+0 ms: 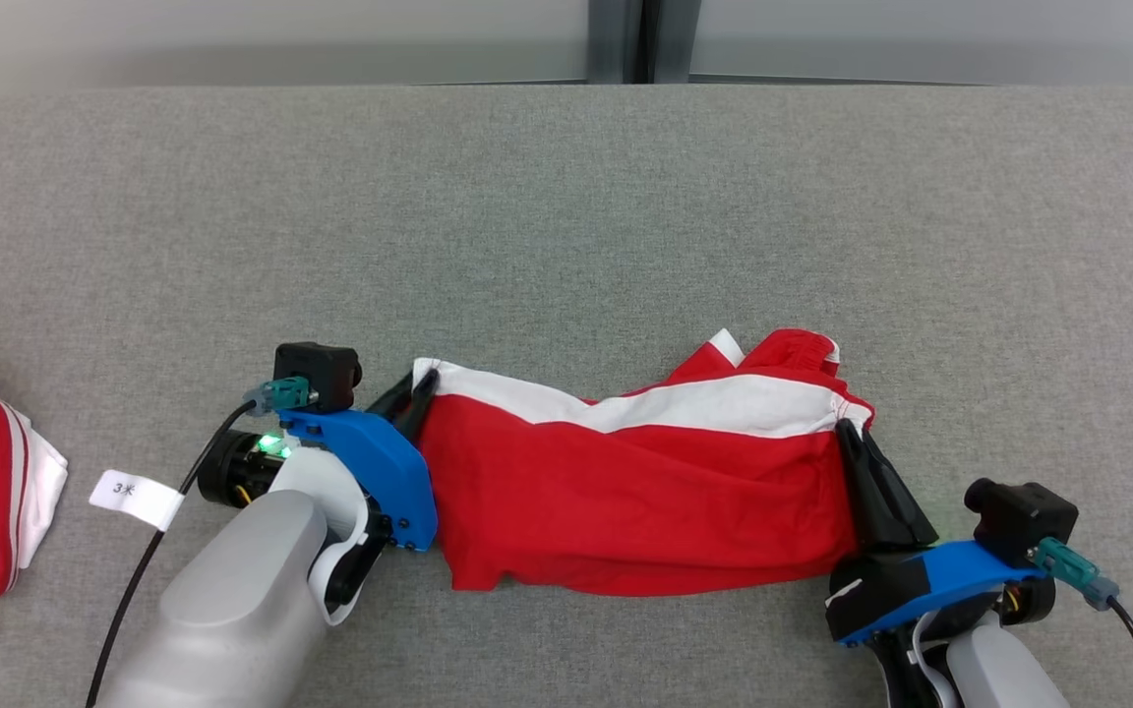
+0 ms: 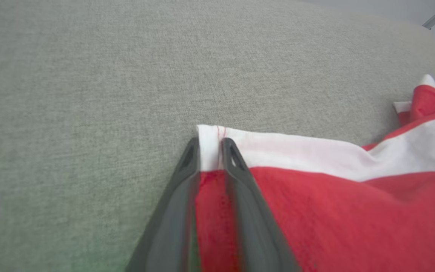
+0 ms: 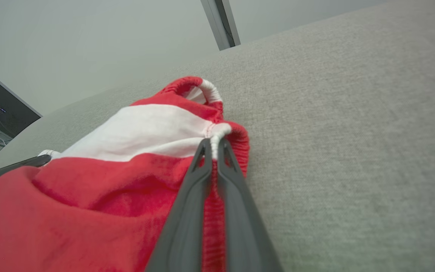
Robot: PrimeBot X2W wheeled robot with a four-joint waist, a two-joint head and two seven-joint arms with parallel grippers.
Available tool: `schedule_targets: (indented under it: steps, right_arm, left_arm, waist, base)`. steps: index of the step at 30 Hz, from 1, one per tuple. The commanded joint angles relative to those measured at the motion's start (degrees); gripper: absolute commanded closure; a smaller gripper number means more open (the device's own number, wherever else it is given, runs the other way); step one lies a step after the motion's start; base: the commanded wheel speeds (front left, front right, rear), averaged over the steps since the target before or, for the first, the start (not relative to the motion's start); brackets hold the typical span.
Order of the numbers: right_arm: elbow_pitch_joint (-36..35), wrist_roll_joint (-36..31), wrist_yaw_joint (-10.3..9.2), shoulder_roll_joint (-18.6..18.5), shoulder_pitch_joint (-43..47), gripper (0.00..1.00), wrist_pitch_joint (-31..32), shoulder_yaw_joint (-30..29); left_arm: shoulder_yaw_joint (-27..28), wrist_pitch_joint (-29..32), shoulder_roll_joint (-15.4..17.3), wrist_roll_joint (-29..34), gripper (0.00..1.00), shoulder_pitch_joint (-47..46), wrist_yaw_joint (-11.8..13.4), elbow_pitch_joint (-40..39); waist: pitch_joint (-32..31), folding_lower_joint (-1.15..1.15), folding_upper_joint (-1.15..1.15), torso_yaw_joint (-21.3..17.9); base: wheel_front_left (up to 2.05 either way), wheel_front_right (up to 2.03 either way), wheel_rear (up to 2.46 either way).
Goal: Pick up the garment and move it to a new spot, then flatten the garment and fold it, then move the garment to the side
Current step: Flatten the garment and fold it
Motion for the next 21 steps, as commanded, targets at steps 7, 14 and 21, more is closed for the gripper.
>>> schedule_targets:
  steps: [7, 14, 21]
  right_arm:
    - [-0.7, 0.5, 0.00, -0.1, -1.3, 1.00, -0.2, -0.2]
    - [-7.3, -0.2, 0.00, -0.1, -4.3, 1.00, -0.2, -2.9]
    - [-14.8, 0.2, 0.00, -2.7, -9.7, 1.00, -0.2, -2.8]
  left_arm:
    - [-4.1, -7.1, 1.1, -1.3, 1.00, -2.5, -0.1, 0.9]
    - [-2.8, -12.4, 3.4, 0.9, 1.00, -5.5, -0.1, -3.8]
    - [8.7, -12.5, 7.1, 8.8, 1.00, -5.5, -0.1, -18.1]
  waist:
    - [-1.1, 0.00, 0.00, 0.5]
    - [-6.2, 0.00, 0.00, 2.1]
    - [-12.5, 0.00, 0.00, 3.5]
  base:
    - [0.00, 0.00, 0.00]
    - [0.00, 0.00, 0.00]
    - [0.00, 0.00, 0.00]
